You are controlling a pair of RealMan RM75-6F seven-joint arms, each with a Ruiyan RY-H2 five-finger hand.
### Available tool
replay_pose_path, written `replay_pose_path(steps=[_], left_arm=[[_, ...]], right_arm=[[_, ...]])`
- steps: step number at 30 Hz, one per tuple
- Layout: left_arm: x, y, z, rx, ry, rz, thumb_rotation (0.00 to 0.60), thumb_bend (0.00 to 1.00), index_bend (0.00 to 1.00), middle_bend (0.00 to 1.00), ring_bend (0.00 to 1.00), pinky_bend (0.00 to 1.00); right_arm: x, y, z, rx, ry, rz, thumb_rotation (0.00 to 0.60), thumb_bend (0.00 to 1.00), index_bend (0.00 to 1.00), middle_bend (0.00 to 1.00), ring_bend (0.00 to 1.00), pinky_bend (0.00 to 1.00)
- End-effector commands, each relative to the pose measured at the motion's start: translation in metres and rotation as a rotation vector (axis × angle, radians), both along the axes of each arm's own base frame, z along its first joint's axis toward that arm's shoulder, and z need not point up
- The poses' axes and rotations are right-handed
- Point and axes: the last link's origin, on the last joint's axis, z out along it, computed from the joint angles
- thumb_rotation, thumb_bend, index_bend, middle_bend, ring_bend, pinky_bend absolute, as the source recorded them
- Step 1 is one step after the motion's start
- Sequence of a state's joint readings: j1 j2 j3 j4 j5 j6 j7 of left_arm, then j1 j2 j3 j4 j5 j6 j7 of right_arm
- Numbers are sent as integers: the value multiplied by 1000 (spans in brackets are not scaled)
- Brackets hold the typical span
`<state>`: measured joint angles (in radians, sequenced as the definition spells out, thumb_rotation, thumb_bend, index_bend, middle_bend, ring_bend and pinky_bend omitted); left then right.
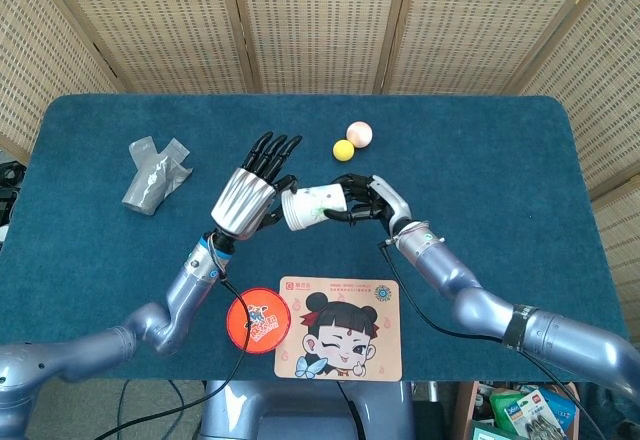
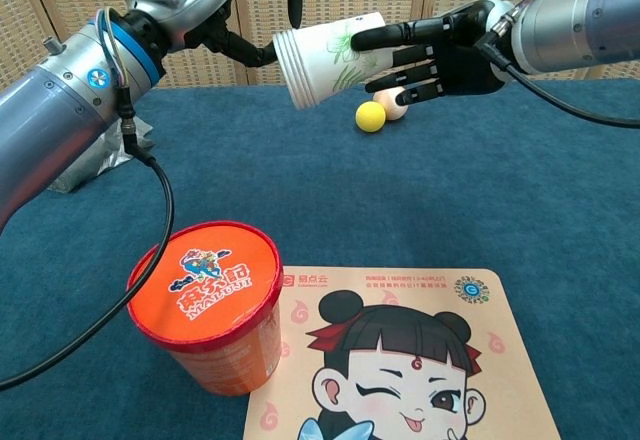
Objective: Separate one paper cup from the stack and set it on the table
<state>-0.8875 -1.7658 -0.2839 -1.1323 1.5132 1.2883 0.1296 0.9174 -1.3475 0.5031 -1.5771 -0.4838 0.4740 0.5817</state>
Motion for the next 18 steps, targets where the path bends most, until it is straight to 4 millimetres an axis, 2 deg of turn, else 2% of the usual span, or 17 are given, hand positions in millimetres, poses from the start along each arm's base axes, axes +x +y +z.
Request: replay_pose_path(steps=[1, 4, 9, 18], left_arm=[[0, 0, -1, 0, 0, 2, 600, 479, 536, 0, 0, 0], [1, 1, -3, -3, 2, 2, 600, 492, 567, 0, 0, 0], [1, 1, -4, -3, 5, 6, 600, 569, 641, 0, 0, 0], [1, 2, -4, -1, -9, 17, 600, 575, 687, 0, 0, 0]], right_arm=[[-1, 0, 0, 0, 0, -1, 600, 547, 581, 588, 471, 707], [-2, -1, 0, -1, 2, -3, 600, 548, 581, 588, 471, 707], [-4, -1, 0, 0, 4, -3, 600, 547, 581, 588, 471, 707], [-6, -1, 3, -4, 5, -3, 600, 547, 581, 588, 471, 707]])
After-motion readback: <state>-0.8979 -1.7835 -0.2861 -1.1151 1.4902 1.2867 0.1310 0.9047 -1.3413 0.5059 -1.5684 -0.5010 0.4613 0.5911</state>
